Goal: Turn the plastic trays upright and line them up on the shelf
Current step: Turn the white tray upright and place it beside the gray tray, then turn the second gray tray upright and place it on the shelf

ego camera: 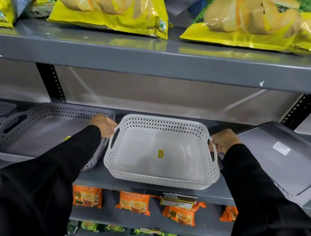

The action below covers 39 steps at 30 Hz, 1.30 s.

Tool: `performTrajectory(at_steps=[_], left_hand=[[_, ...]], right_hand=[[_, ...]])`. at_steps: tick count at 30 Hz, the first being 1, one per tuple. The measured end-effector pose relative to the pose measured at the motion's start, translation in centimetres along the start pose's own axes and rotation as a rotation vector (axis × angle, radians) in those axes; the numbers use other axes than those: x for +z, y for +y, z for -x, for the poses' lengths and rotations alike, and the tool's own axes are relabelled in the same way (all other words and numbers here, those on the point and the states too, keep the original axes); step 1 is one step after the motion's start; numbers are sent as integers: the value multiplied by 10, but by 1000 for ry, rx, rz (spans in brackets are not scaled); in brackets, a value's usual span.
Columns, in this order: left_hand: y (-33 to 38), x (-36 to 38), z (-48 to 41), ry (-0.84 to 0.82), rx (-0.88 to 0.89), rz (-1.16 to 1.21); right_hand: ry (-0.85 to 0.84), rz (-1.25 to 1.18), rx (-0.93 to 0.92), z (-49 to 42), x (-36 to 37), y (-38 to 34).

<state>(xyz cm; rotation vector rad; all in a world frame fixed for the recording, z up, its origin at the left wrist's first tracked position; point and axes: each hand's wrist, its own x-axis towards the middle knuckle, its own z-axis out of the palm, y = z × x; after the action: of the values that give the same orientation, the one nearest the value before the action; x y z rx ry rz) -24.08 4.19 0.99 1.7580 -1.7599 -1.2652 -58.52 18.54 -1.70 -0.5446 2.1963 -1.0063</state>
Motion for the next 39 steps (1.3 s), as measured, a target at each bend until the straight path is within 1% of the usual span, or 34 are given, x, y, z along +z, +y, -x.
performTrajectory(at_steps=[2, 4, 7, 9, 11, 12, 14, 16, 18, 19, 21, 22, 23, 24, 25, 27, 29, 30, 31, 33, 34, 36, 37, 38, 39], left_hand=[[-1, 1, -6, 37, 25, -95], [-1, 3, -11, 86, 82, -250], [8, 9, -6, 131, 166, -620], [18, 18, 3, 186, 187, -862], [32, 31, 8, 250, 204, -961], [42, 40, 10, 259, 230, -958], [63, 63, 14, 186, 309, -841], [89, 97, 26, 77, 382, -600], [113, 137, 43, -3, 433, -308], [124, 156, 52, -60, 413, -133], [150, 201, 71, -275, 300, 239], [158, 217, 79, -412, 198, 404], [170, 238, 88, -542, 85, 510], [181, 256, 97, -643, -14, 519], [185, 269, 100, -707, -100, 460], [197, 297, 100, -723, -211, 334], [197, 311, 90, -741, -295, 314], [194, 318, 83, -741, -324, 314], [186, 327, 66, -723, -309, 287], [166, 344, 30, -747, -242, 174], [162, 347, 27, -779, -272, 215], [154, 350, 16, -735, -441, 408], [157, 347, 22, -717, -492, 498], [165, 342, 30, -667, -508, 560], [170, 337, 32, -583, -527, 575]], right_hand=[[37, -13, -9, -3, 2, 5], [78, 11, -33, -7, 4, 10], [94, 71, -75, -6, 5, 11], [87, 121, -88, -6, 3, 11], [59, 112, -117, -5, -1, 9], [45, 105, -136, -8, -7, 7], [36, 26, -141, -17, -23, 5], [88, 15, -185, -26, -50, 4], [190, 90, -237, -31, -81, 6], [237, 165, -249, -31, -96, 8], [334, 315, -258, -33, -133, 19], [365, 363, -254, -36, -144, 24], [382, 378, -238, -43, -162, 31], [395, 362, -231, -47, -177, 38], [403, 352, -208, -48, -186, 42], [383, 383, -136, -61, -212, 58], [372, 451, -28, -76, -228, 69], [367, 473, 25, -87, -237, 76], [341, 466, 66, -95, -243, 82], [291, 433, 73, -118, -252, 96], [264, 436, 77, -128, -256, 102], [261, 438, 97, -133, -261, 105], [254, 424, 107, -126, -262, 101], [245, 407, 105, -121, -264, 97], [256, 386, 83, -122, -266, 93]])
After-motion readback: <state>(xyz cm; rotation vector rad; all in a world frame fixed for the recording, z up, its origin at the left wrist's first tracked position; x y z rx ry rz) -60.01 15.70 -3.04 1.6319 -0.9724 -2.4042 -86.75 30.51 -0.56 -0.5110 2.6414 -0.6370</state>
